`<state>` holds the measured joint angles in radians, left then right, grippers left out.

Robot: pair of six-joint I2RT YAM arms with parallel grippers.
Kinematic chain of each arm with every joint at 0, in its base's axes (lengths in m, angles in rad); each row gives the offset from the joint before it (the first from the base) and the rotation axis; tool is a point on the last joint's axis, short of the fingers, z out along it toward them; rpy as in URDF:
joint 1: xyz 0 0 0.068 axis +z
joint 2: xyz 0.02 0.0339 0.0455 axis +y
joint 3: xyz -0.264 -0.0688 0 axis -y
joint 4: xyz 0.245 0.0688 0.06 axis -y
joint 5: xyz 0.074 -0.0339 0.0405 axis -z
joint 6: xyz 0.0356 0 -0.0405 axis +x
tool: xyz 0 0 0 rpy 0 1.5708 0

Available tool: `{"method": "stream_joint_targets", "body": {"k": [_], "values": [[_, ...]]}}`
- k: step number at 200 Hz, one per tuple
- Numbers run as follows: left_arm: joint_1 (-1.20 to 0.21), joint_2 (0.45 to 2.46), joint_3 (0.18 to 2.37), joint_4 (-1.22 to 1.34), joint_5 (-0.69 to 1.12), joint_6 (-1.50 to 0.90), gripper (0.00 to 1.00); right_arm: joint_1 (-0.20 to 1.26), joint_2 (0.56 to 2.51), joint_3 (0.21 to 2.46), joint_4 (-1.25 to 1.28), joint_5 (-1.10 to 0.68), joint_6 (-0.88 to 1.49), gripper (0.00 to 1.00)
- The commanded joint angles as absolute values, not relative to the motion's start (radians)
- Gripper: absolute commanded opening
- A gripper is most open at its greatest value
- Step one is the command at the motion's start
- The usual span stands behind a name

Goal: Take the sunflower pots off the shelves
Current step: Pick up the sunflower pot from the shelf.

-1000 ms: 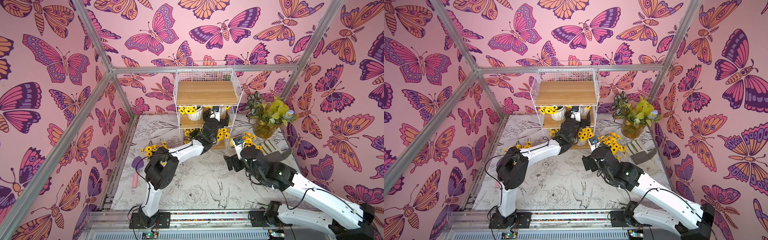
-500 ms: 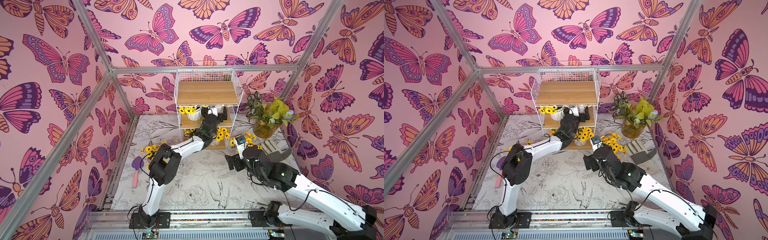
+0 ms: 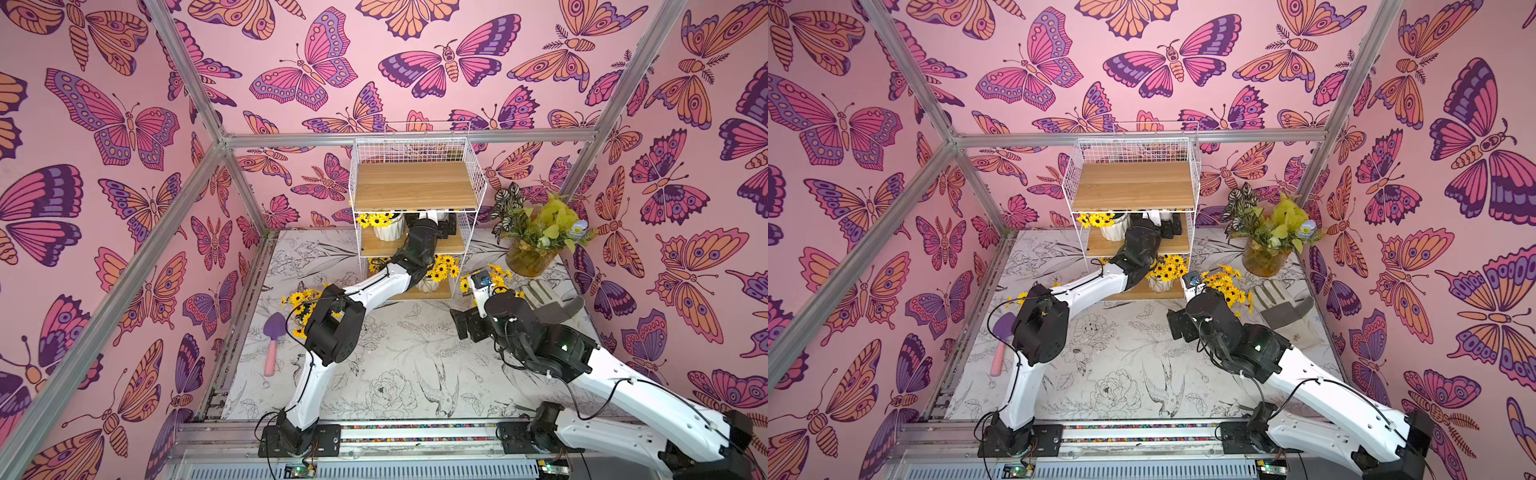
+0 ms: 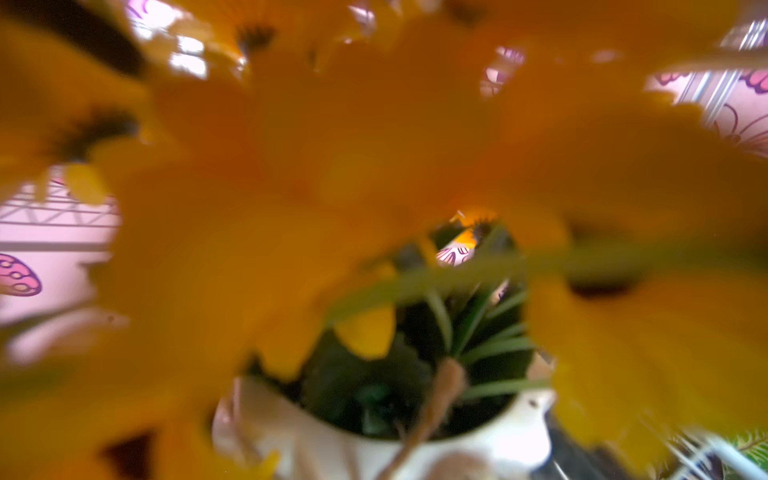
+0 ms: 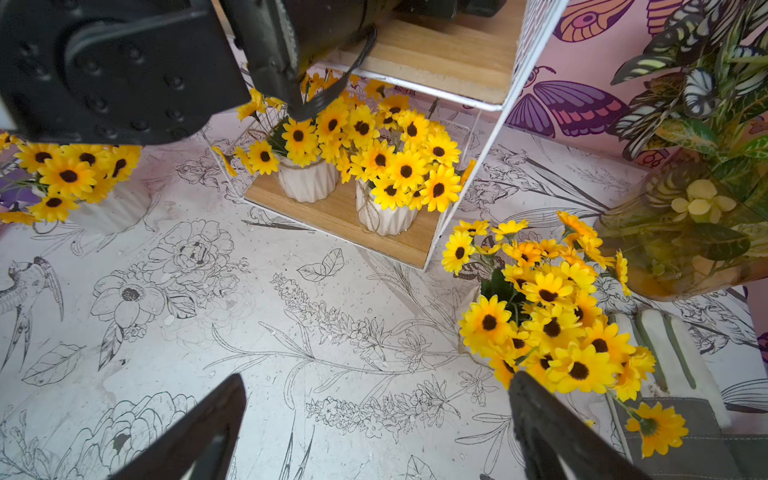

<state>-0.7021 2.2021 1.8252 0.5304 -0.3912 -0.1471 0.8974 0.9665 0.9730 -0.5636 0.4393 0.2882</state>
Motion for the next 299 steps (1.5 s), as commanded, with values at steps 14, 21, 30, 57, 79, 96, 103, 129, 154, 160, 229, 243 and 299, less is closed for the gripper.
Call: {"method": "stream_joint_targets", "body": {"k": [14, 21, 30, 57, 79, 96, 103, 129, 154, 160, 229, 243, 299], "values": [[-0.680, 2.294, 1.862, 0.342, -0.313, -0.174, 1.00, 0.891, 0.979, 0.975, -0.548, 0.426, 0.305, 0.99], [-0.679, 2.298, 1.866, 0.341, -0.304, -0.171, 1.00, 0.890, 0.980, 0.974, -0.547, 0.425, 0.307, 0.99], [-0.677, 2.305, 1.874, 0.337, -0.294, -0.161, 1.00, 0.891, 0.982, 0.975, -0.545, 0.425, 0.310, 0.99], [-0.679, 2.334, 1.934, 0.286, -0.270, -0.110, 1.00, 0.890, 0.980, 0.970, -0.543, 0.421, 0.315, 0.99], [-0.678, 2.347, 1.948, 0.284, -0.254, -0.080, 1.00, 0.890, 0.978, 0.965, -0.543, 0.415, 0.322, 0.99], [-0.679, 2.360, 1.961, 0.284, -0.242, -0.067, 1.00, 0.890, 0.975, 0.958, -0.542, 0.415, 0.328, 0.99], [-0.678, 2.364, 1.967, 0.283, -0.239, -0.064, 1.00, 0.890, 0.973, 0.956, -0.542, 0.416, 0.329, 0.99], [-0.679, 2.390, 2.003, 0.272, -0.233, -0.041, 1.00, 0.890, 0.967, 0.946, -0.545, 0.414, 0.339, 0.99], [-0.678, 2.408, 2.034, 0.257, -0.230, -0.028, 1.00, 0.890, 0.961, 0.943, -0.547, 0.415, 0.345, 0.99], [-0.678, 2.413, 2.038, 0.256, -0.230, -0.024, 1.00, 0.890, 0.960, 0.942, -0.548, 0.415, 0.346, 0.99], [-0.677, 2.419, 2.036, 0.249, -0.220, 0.001, 0.74, 0.890, 0.965, 0.930, -0.534, 0.417, 0.349, 0.99], [-0.676, 2.413, 2.027, 0.251, -0.210, 0.002, 0.70, 0.890, 0.963, 0.927, -0.528, 0.414, 0.353, 0.99], [-0.683, 2.313, 1.861, 0.312, -0.167, -0.017, 0.58, 0.886, 0.973, 0.939, -0.526, 0.431, 0.354, 0.99]]}}
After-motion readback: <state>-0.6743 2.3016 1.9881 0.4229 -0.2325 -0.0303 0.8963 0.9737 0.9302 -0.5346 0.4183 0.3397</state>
